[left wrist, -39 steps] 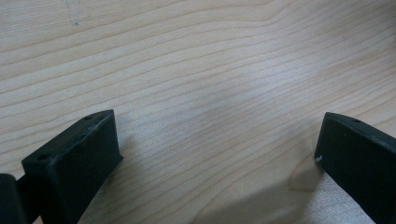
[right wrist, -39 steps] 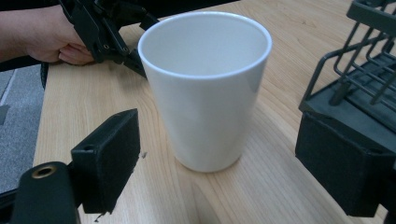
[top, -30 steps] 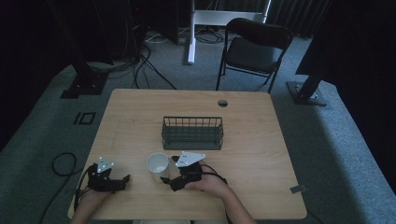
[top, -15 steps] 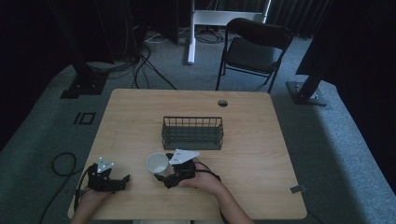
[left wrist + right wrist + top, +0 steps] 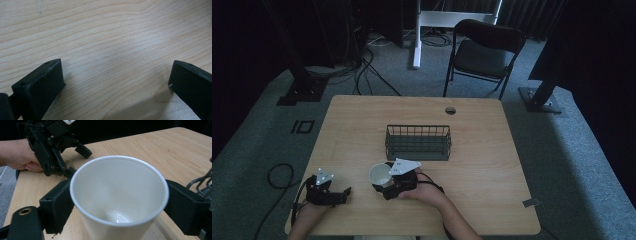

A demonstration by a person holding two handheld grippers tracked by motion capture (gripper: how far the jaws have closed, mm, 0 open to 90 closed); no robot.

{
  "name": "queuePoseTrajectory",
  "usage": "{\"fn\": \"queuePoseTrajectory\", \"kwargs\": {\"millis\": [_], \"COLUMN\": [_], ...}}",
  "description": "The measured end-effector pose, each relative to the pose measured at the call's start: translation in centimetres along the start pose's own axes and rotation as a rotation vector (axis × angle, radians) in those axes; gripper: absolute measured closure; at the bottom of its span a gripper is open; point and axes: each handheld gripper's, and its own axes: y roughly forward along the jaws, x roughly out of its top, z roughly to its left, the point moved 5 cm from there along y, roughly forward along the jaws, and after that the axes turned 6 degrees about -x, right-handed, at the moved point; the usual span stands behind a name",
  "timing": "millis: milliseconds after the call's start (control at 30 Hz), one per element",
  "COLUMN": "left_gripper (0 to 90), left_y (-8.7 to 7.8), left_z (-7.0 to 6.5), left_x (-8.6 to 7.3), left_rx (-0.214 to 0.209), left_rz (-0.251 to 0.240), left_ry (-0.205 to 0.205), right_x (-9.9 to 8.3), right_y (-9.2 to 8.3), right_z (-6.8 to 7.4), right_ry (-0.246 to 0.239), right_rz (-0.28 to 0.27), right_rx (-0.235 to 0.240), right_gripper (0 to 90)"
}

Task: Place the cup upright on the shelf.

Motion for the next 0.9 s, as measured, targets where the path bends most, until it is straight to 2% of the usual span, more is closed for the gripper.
{"fn": "queuePoseTrajectory", "kwargs": {"millis": [67,400,667,900], "left_gripper": [0.1,0.1,0.1,0.1], "left_y": [0.0,0.0,0.0,0.0], "left_z": [0.0,0.0,0.0,0.0], "left_x": [0.0,0.0,0.0,0.0], "left_rx": [0.000,0.000,0.000,0.000], "left_rz": [0.000,0.002,0.000,0.001], "left_ry": [0.000,0.001,0.000,0.000], "right_x": [0.0,0.6,1.8,2.8], "right_y": [0.1,-0.2,-1.1,-1.7], "right_z": [0.1,0.1,-0.7,-1.3], "right_ry": [0.001,0.017,0.054,0.051], "right_rz": [0.007,-0.002,-0.026,-0.036], "right_rx": [-0.004,0.002,-0.018,-0.035], "right_gripper": [18.5,19.1,19.1,19.2]}}
